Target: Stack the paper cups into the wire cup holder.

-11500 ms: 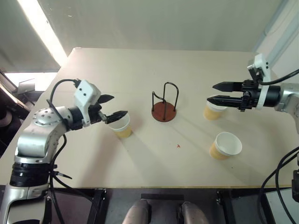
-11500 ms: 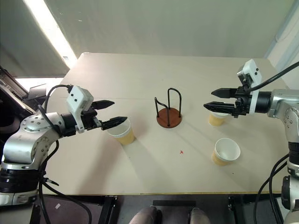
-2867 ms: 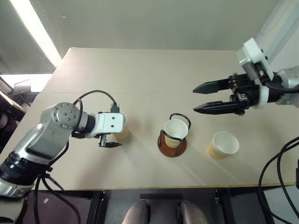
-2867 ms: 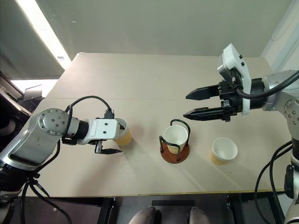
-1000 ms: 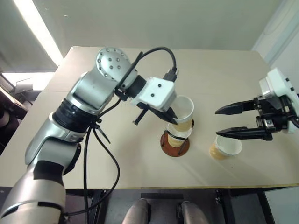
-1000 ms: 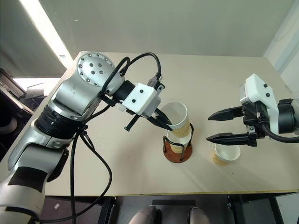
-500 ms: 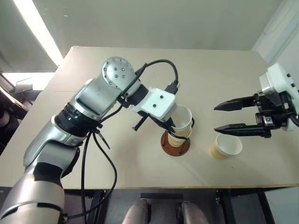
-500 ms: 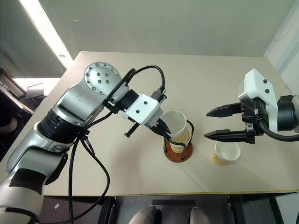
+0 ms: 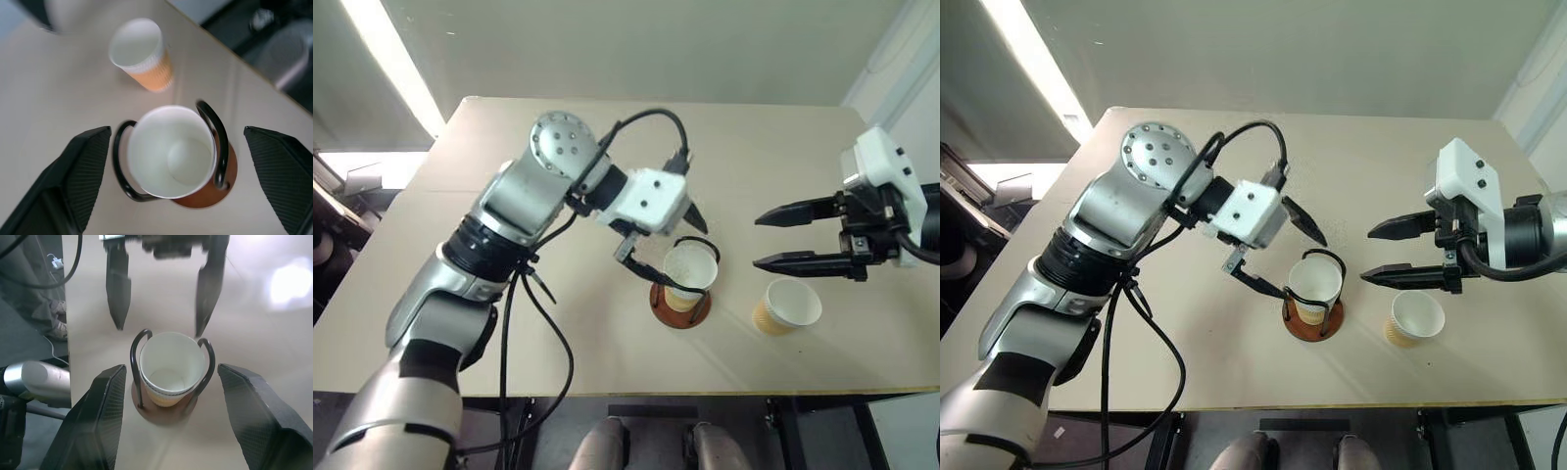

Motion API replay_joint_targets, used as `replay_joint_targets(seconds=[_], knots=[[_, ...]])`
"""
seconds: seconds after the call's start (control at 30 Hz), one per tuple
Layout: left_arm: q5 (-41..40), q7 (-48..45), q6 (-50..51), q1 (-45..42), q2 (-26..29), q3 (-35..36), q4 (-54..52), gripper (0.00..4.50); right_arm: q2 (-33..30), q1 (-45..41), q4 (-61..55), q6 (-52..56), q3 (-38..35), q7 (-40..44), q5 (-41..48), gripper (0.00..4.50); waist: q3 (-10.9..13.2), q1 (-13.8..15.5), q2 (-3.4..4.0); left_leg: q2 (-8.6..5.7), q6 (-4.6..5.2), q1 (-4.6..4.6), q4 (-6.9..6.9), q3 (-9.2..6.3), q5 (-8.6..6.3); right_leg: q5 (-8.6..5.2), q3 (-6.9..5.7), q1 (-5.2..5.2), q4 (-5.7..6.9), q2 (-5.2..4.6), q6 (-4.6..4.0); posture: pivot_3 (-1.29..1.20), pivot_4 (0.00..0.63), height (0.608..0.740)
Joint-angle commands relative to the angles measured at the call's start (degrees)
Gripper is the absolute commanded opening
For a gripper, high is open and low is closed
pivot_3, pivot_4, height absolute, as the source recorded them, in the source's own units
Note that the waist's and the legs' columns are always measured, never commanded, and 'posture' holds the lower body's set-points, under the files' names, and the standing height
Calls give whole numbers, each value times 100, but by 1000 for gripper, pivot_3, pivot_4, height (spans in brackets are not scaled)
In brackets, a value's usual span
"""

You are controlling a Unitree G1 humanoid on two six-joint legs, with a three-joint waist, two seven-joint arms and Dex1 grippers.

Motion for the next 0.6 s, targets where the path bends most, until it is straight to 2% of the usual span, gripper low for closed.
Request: replay_joint_targets(seconds=[0.03, 0.13, 0.3, 0.43, 0.6], knots=[[-622, 18, 665, -117, 266, 911, -1, 4467, -371, 557, -437, 91, -503, 86, 12, 3079, 0, 3, 1, 0, 0, -5, -2, 1, 0, 0, 0, -4, 0, 0, 1, 0, 150, 740], [-847, 104, 948, 0, 406, 1279, -77, 4467, -600, 1262, -630, -140, -735, 255, -312, 3079, 0, 9, 1, 1, -1, -7, -5, 3, 0, -1, 1, -8, -3, 0, 2, 0, 150, 740], [-1010, 183, 1320, 645, 1042, 1784, -349, 4467, -765, 2495, -704, -726, -995, 502, -1147, 3079, -1, 4, 1, -1, 0, -1, -1, 5, 0, 1, 4, -5, -4, -1, 5, 0, 150, 740], [-1002, 375, 1425, 1080, 1351, 2019, -562, 4467, -782, 2950, -679, -1114, -849, 511, -1639, 3079, -1, 6, 0, -1, 1, 3, 11, 6, 0, 1, 6, -5, -8, 0, 5, 0, 150, 740], [-1089, 657, 1702, 1277, 1490, 2176, -833, 4467, -783, 3116, -405, -1622, -414, 504, -2237, 3079, -2, 9, -1, -2, 7, 3, 32, 6, -2, 1, 6, 1, -9, 0, 6, 0, 150, 740]])
